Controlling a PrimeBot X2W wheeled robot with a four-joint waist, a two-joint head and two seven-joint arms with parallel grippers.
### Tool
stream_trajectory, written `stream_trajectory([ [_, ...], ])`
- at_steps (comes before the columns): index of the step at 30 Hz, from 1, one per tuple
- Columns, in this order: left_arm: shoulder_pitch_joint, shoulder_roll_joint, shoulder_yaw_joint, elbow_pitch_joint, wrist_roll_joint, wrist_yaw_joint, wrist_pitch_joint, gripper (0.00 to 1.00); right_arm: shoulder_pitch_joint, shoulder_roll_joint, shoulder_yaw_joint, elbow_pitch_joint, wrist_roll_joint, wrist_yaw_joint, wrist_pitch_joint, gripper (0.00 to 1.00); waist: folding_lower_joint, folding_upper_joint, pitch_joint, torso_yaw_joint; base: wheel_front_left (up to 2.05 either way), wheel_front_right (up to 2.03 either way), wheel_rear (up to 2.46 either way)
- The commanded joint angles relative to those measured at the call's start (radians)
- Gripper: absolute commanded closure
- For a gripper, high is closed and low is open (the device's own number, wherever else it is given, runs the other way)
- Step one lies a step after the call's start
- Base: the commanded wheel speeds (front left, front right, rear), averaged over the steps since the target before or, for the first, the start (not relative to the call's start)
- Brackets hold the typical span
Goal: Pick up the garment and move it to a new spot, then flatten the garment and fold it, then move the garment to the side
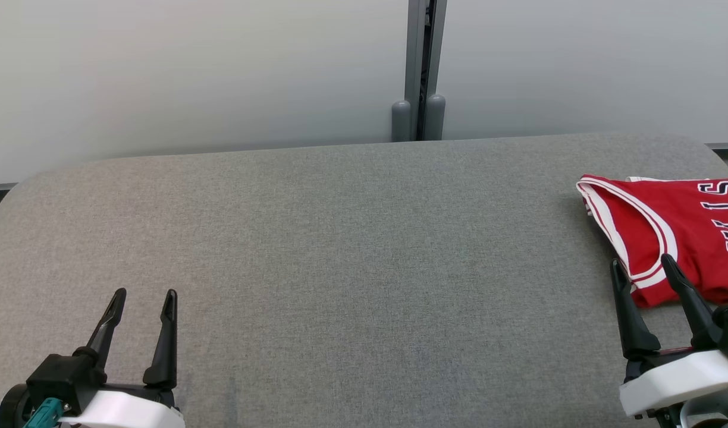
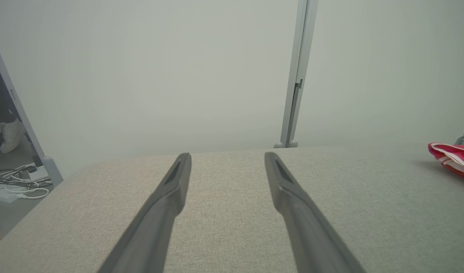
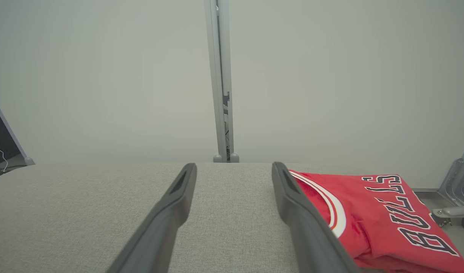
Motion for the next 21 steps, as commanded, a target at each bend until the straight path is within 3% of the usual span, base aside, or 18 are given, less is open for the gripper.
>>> stream_trajectory([
  [1, 0.001, 0.002, 0.000, 0.002, -0.006, 0.006, -0.003, 0.00, 0.013, -0.003, -0.003, -0.001, 0.007, 0.000, 0.003, 0.00, 0.0000, 0.0000, -0.001, 0.000, 0.00, 0.00, 0.00],
  [14, -0.003, 0.003, -0.006, 0.003, -0.006, 0.018, -0.008, 0.00, 0.015, -0.002, -0.002, -0.002, 0.012, 0.000, 0.009, 0.00, 0.0000, 0.0000, -0.010, 0.001, 0.00, 0.00, 0.00],
  [15, 0.001, -0.001, -0.008, 0.003, -0.004, 0.011, -0.004, 1.00, 0.004, 0.004, 0.000, 0.000, 0.006, 0.000, 0.007, 1.00, 0.0000, 0.0000, -0.010, 0.001, 0.00, 0.00, 0.00],
  [21, 0.014, -0.039, -0.015, 0.029, -0.050, 0.004, -0.003, 1.00, 0.003, 0.019, -0.012, 0.053, 0.057, 0.000, 0.025, 1.00, 0.0000, 0.0000, -0.010, 0.001, 0.00, 0.00, 0.00],
])
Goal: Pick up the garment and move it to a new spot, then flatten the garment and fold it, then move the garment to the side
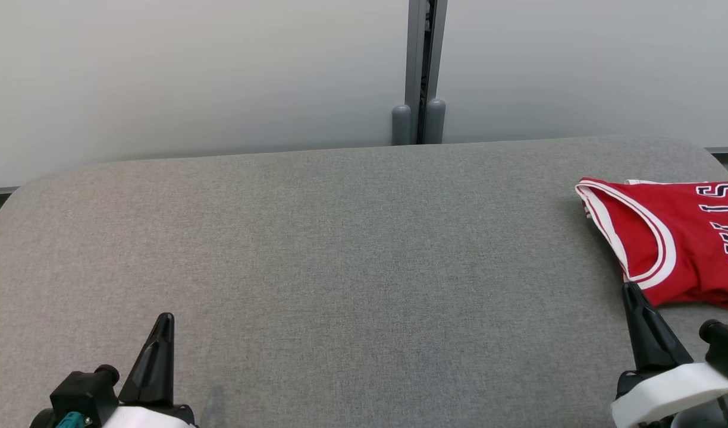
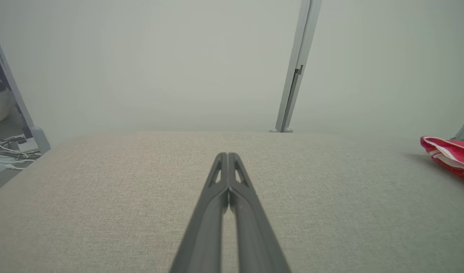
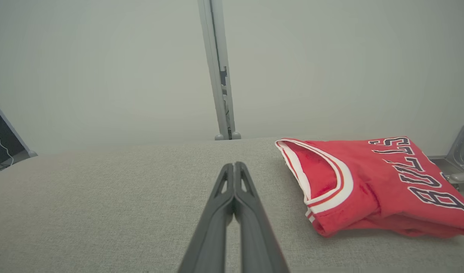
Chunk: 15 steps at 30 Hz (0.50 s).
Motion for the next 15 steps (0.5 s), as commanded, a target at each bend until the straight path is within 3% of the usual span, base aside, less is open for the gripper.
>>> stream_trajectory([
  [1, -0.016, 0.003, 0.012, -0.014, -0.049, -0.009, 0.000, 1.00, -0.027, -0.005, -0.017, 0.003, 0.055, 0.000, 0.015, 1.00, 0.0000, -0.0001, 0.000, 0.000, 0.00, 0.00, 0.00],
  [15, -0.041, -0.042, 0.030, 0.006, -0.244, -0.051, -0.003, 1.00, -0.088, -0.003, -0.073, 0.087, 0.274, 0.000, 0.085, 1.00, 0.0000, -0.0001, 0.001, 0.001, 0.00, 0.00, 0.00],
])
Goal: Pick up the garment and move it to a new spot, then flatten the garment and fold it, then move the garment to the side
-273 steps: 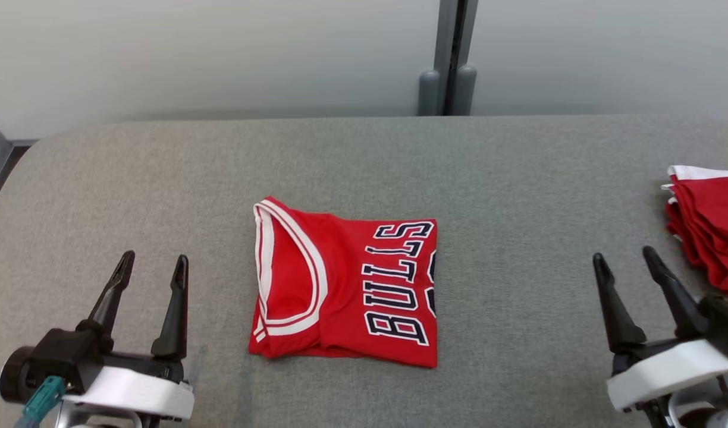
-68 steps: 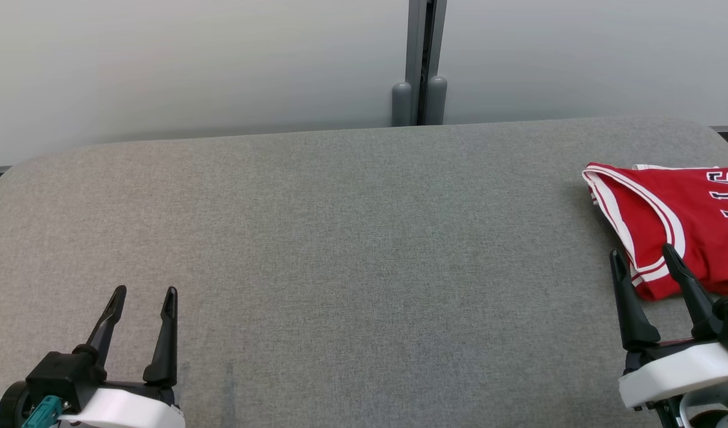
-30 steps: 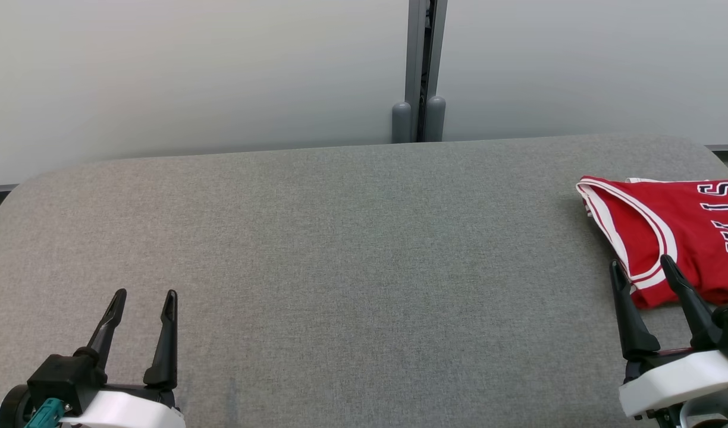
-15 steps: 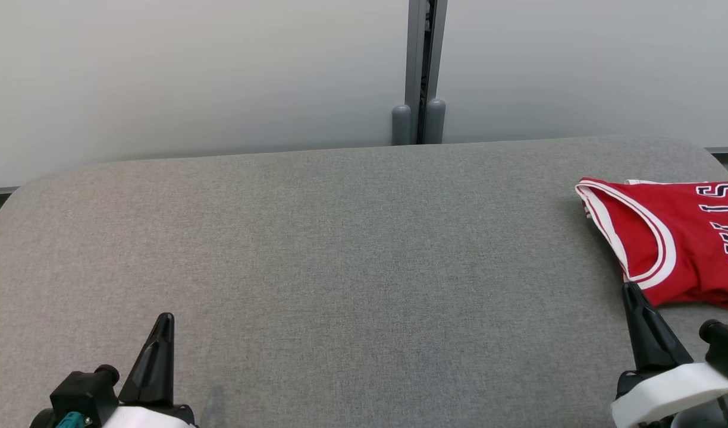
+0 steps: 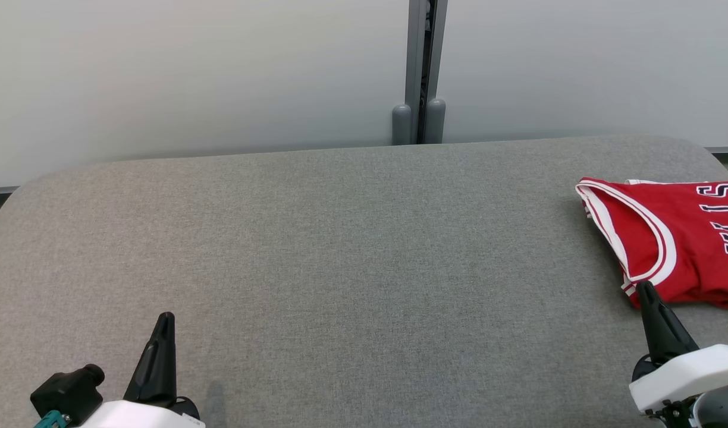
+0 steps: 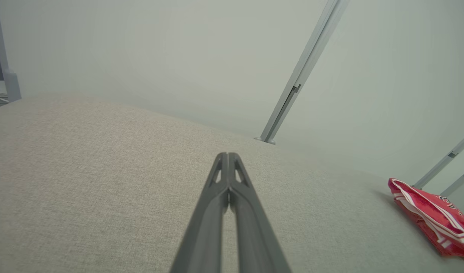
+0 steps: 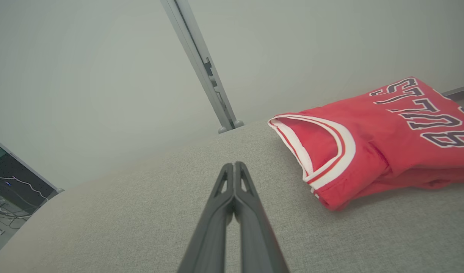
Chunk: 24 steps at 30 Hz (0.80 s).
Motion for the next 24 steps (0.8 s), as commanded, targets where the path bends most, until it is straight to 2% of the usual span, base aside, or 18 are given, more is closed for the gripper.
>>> stream_trajectory([
  [1, -0.035, 0.001, 0.012, -0.010, -0.031, -0.011, -0.003, 1.00, -0.036, -0.004, -0.012, -0.003, 0.037, 0.000, 0.010, 1.00, 0.0000, -0.0001, 0.000, 0.000, 0.00, 0.00, 0.00],
  [24, -0.069, -0.064, 0.035, 0.021, -0.312, -0.074, -0.008, 1.00, -0.122, -0.004, -0.089, 0.119, 0.353, 0.000, 0.108, 1.00, 0.0000, -0.0001, 0.001, 0.001, 0.00, 0.00, 0.00],
])
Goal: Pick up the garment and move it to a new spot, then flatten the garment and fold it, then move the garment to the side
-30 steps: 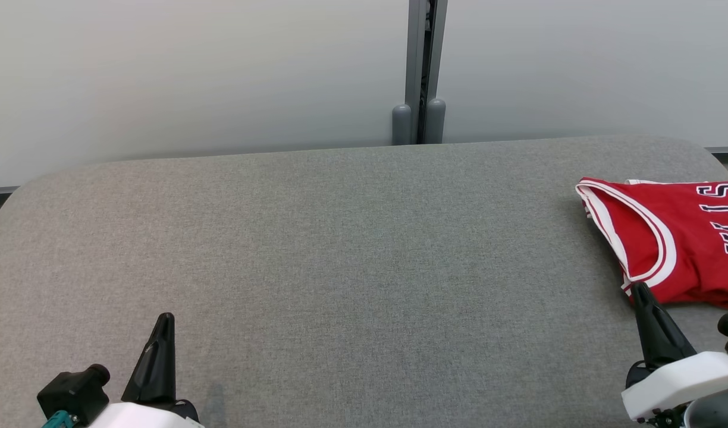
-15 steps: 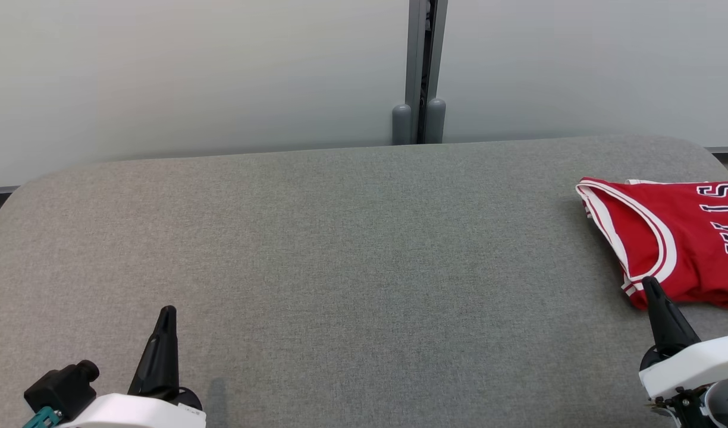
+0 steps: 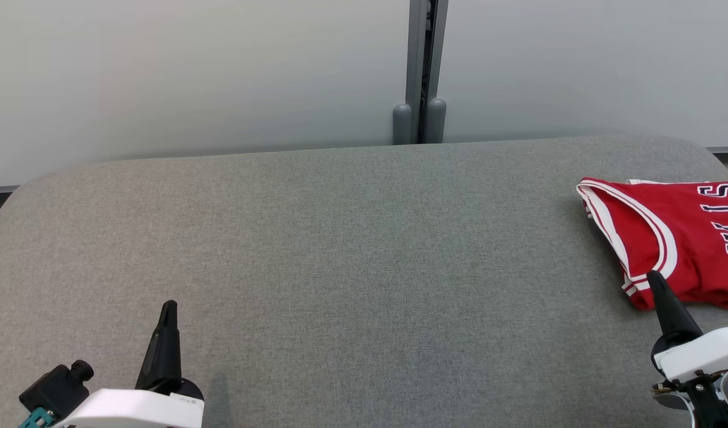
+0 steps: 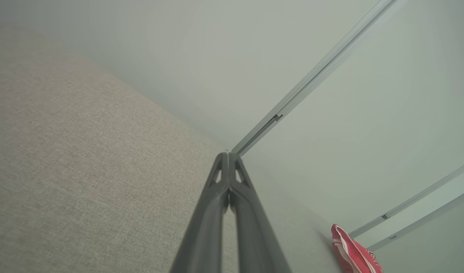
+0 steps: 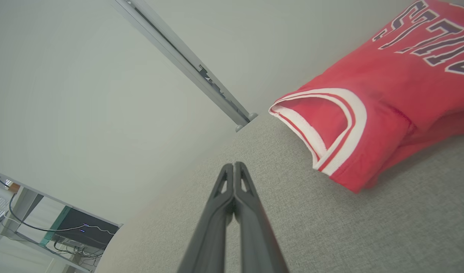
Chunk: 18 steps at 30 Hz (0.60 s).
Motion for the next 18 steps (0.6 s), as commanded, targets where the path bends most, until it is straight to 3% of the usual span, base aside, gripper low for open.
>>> stream_trajectory([
  [1, -0.032, 0.000, 0.010, -0.007, -0.026, -0.010, -0.004, 1.00, -0.030, -0.006, -0.014, -0.001, 0.032, 0.000, 0.010, 1.00, 0.0000, -0.0001, 0.000, 0.000, 0.00, 0.00, 0.00],
  [18, -0.051, -0.038, 0.024, 0.011, -0.193, -0.046, -0.007, 1.00, -0.081, -0.007, -0.056, 0.073, 0.222, 0.001, 0.067, 1.00, 0.0000, -0.0001, 0.001, 0.001, 0.00, 0.00, 0.00],
])
